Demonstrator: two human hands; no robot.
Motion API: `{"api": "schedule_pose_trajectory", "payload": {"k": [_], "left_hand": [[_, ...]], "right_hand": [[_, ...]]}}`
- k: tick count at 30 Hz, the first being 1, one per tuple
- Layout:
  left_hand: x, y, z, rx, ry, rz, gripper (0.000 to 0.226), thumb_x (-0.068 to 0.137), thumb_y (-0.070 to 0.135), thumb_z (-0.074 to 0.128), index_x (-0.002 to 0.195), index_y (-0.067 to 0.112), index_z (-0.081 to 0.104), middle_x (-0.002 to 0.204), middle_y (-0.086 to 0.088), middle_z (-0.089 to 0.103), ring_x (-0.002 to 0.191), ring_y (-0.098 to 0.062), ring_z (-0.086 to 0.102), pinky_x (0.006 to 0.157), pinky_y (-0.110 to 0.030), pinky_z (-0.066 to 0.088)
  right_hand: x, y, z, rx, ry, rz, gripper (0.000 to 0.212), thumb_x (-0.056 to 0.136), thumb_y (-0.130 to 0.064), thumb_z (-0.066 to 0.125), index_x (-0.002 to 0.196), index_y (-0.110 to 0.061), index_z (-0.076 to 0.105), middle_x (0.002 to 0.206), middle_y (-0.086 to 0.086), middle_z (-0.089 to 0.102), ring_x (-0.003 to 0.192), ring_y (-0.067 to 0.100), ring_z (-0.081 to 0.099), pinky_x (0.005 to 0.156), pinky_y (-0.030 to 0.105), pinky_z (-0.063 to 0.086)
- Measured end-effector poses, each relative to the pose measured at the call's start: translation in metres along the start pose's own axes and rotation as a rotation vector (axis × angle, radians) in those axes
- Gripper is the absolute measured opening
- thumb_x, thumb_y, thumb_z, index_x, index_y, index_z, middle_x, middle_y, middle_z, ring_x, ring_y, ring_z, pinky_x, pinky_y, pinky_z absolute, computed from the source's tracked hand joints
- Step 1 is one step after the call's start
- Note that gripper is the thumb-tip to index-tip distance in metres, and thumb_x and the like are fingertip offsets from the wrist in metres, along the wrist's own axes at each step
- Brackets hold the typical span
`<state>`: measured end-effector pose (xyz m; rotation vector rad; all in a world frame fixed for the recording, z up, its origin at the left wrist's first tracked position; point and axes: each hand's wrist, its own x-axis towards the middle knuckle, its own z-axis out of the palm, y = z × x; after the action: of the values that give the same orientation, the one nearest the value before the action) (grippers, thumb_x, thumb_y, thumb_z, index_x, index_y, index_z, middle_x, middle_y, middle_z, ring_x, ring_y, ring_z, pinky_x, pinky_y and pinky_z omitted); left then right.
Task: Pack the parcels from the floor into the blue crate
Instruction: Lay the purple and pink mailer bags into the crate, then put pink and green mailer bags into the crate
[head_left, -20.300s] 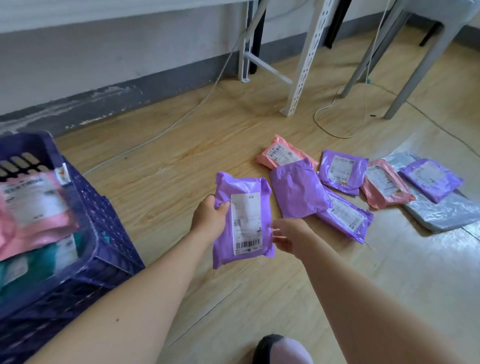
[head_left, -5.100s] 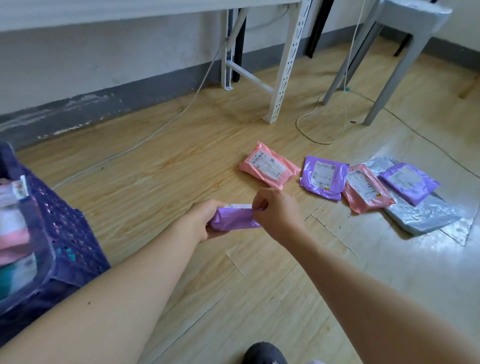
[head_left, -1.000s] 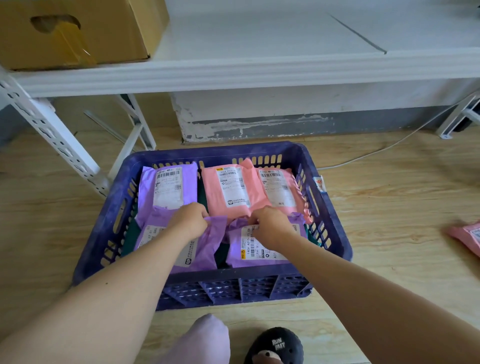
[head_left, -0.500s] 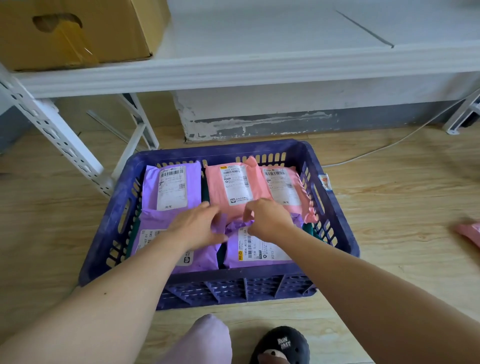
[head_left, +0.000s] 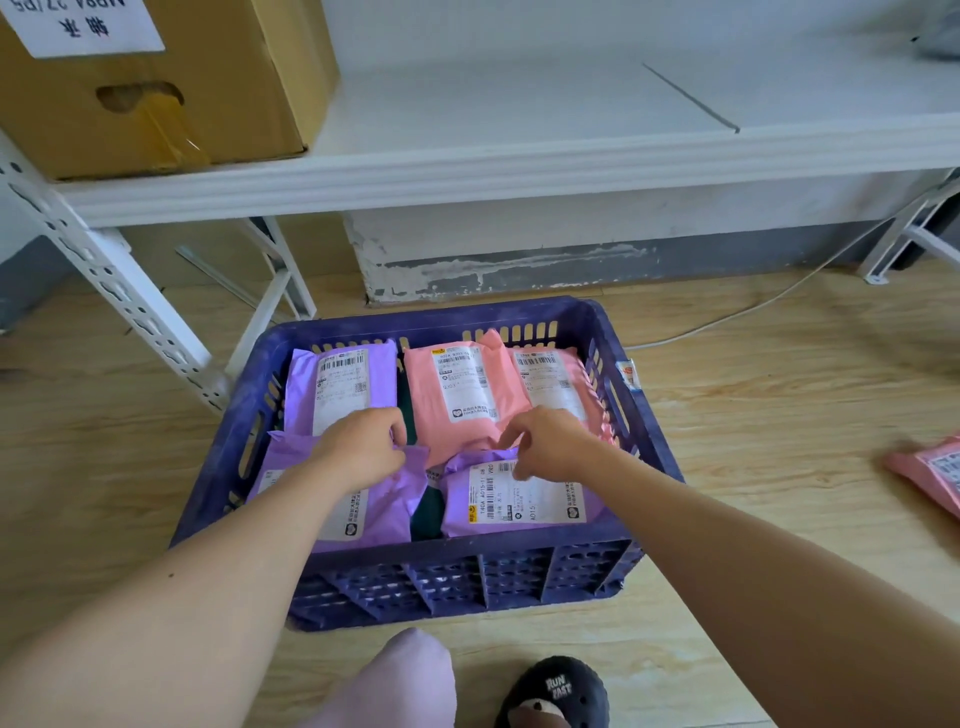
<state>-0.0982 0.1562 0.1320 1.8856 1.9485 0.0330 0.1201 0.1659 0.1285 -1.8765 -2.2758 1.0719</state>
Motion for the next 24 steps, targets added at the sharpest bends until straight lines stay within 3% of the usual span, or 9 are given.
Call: {"api": "schedule_pose_trajectory", "payload": {"k": [4,11,13,16,24], "left_hand": [[-0.007,0.019,-0.017,-0.014,0.028,0.059,0.014,0.084,0.007,0.054,0.086,0.02,0.061,0.081,0.009,0.057,0.084,-0.017,0.056,0.07,-0.028,0.044],[-0.03,0.096,-0.047,-0.062,0.097,0.254,0.015,0.086,0.014,0.055,0.092,0.025,0.064,0.095,0.011,0.06,0.094,-0.014,0.057,0.081,-0.029,0.047],[-0.04,0.117,-0.051,-0.064,0.118,0.309,0.016,0.085,0.016,0.055,0.093,0.024,0.066,0.094,0.012,0.061,0.096,-0.014,0.058,0.083,-0.031,0.048],[-0.056,0.151,-0.054,-0.063,0.125,0.389,0.013,0.085,0.018,0.056,0.089,0.027,0.065,0.092,0.013,0.061,0.094,-0.014,0.058,0.082,-0.031,0.049],[-0.082,0.266,-0.036,-0.006,0.055,0.67,0.013,0.085,0.021,0.058,0.08,0.032,0.058,0.089,0.013,0.061,0.089,-0.012,0.059,0.08,-0.027,0.048]], "right_hand": [[-0.021,-0.003,-0.022,0.085,0.103,0.003,0.034,0.08,-0.005,0.069,0.111,-0.018,0.065,0.105,0.002,0.064,0.095,0.02,0.062,0.073,0.025,0.049],[-0.091,0.002,-0.079,0.118,0.338,-0.034,0.03,0.08,-0.006,0.067,0.108,-0.017,0.068,0.091,-0.003,0.064,0.08,0.011,0.056,0.056,0.012,0.038],[-0.114,0.011,-0.093,0.166,0.418,-0.003,0.028,0.079,-0.005,0.065,0.104,-0.018,0.071,0.088,-0.002,0.065,0.079,0.012,0.056,0.057,0.013,0.041],[-0.153,0.028,-0.109,0.254,0.483,0.065,0.022,0.08,-0.005,0.066,0.098,-0.017,0.071,0.086,0.0,0.065,0.074,0.015,0.057,0.071,0.025,0.051],[-0.241,0.104,-0.132,0.257,0.536,0.193,0.023,0.084,-0.009,0.066,0.106,-0.016,0.068,0.089,-0.003,0.063,0.068,0.005,0.054,0.069,0.022,0.047]]}}
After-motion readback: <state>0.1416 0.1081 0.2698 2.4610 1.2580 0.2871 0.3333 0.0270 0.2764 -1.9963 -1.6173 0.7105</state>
